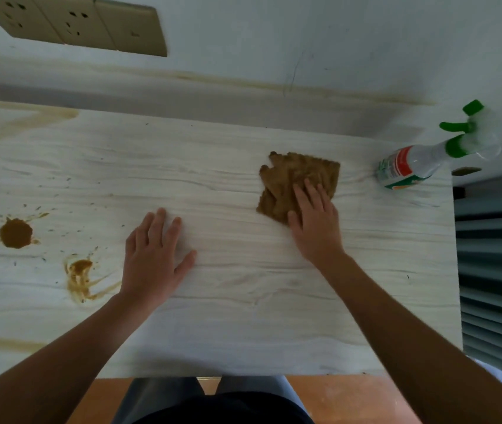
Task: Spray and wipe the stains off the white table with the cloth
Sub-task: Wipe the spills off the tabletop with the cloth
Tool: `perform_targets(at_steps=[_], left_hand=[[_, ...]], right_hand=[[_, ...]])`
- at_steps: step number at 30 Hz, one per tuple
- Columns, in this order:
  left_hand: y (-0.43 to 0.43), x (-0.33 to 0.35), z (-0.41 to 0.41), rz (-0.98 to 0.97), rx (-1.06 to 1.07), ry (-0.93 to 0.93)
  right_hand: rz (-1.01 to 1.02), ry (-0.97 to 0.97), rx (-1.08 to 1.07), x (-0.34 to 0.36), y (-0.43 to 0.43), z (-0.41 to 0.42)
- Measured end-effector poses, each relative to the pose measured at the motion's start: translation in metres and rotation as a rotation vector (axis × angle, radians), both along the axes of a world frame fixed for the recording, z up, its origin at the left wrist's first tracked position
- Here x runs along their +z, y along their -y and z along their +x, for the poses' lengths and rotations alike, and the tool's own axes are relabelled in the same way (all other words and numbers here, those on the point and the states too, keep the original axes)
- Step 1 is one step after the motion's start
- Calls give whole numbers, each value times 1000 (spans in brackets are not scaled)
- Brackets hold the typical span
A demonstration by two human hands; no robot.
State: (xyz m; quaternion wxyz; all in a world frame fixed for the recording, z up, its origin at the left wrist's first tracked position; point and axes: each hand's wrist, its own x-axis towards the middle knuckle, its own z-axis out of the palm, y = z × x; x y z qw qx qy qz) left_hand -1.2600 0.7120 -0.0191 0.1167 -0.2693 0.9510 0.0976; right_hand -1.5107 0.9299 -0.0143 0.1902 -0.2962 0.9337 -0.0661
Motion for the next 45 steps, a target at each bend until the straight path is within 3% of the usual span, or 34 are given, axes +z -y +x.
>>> perform_targets(at_steps=[6, 12, 15, 24, 33, 38, 41, 45], left_hand=[[0, -3, 1, -21, -2, -4], [1, -9, 4, -39, -19, -8], [2, -8, 4, -29, -22, 9], [3, -3, 3, 1, -25, 22], [6, -6, 4, 16, -43, 44], [5, -1, 3, 23, -51, 47], [4, 1, 3, 32, -47, 28], [1, 4, 3, 18, -60, -1]], right_hand=[[6, -65, -53, -5, 75, -68], [6, -41, 172, -3, 145, -8], [11, -25, 221, -4, 123, -3], [121, -93, -176, 0, 7, -84], [15, 9, -437, 13, -63, 51], [43, 51, -477, 17, -87, 135], [-23, -6, -413, 20, -100, 129], [-108, -48, -10, 10, -102, 88]])
